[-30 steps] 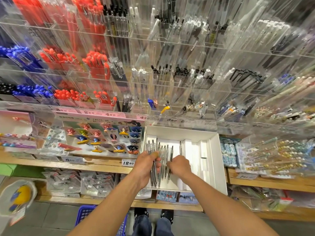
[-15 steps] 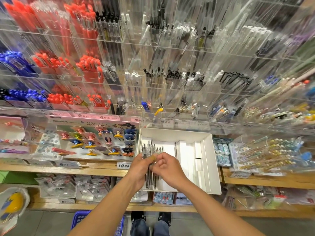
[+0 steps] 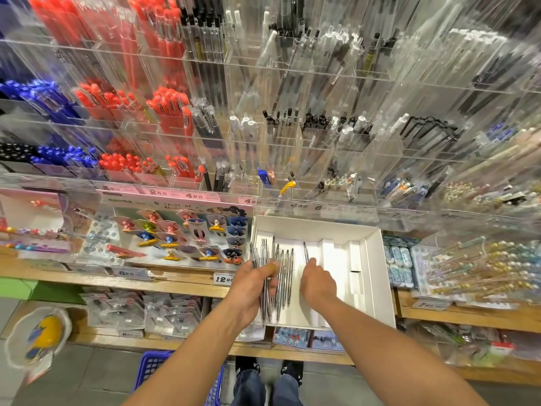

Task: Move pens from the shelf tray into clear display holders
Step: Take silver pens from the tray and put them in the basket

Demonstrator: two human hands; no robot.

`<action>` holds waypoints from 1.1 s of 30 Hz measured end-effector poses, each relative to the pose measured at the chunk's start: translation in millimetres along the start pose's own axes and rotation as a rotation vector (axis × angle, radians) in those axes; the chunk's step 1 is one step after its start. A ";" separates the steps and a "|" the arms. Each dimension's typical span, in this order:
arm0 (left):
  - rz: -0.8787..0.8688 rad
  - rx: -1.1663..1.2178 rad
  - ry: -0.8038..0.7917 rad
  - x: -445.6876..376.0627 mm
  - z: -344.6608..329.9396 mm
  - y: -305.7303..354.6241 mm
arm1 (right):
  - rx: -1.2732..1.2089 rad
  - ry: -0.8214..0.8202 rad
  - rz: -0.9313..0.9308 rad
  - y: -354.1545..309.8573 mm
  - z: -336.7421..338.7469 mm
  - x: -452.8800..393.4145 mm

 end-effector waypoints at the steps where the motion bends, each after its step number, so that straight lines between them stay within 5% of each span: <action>1: -0.003 0.001 0.004 1.0 0.0 0.7 | -0.030 -0.011 -0.042 0.3 -1.7 -0.5; 5: 0.003 0.001 0.014 2.6 -0.9 1.1 | -0.196 -0.087 -0.084 1.9 10.5 3.9; 9: 0.009 -0.009 0.011 3.9 -2.4 1.2 | -0.619 -0.127 -0.072 3.5 40.5 24.2; 12: -0.014 -0.018 0.000 7.6 -5.5 3.5 | -0.826 -0.164 0.059 -3.1 65.0 53.9; 21: -0.013 -0.019 0.023 8.3 -6.7 0.0 | -1.013 -0.270 0.213 -20.1 69.8 87.8; 24: -0.016 -0.020 -0.001 8.4 -3.0 -0.1 | -0.982 -0.238 0.117 -16.4 58.7 65.1; 28: -0.034 -0.067 0.009 3.9 4.2 -3.3 | -0.639 -0.081 -0.069 -13.5 33.2 25.1; 33: 0.012 -0.049 0.016 -1.9 9.2 -6.0 | -0.339 -0.105 -0.102 -19.4 2.8 3.5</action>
Point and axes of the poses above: each hand's wrist, its own x-axis away from the middle knuckle, its own z-axis out of the back of the hand, y = z × x, the point moved 3 cm from there along -x, towards the middle knuckle, and after that the axes turned 12 degrees about y, right-handed, at the moved point
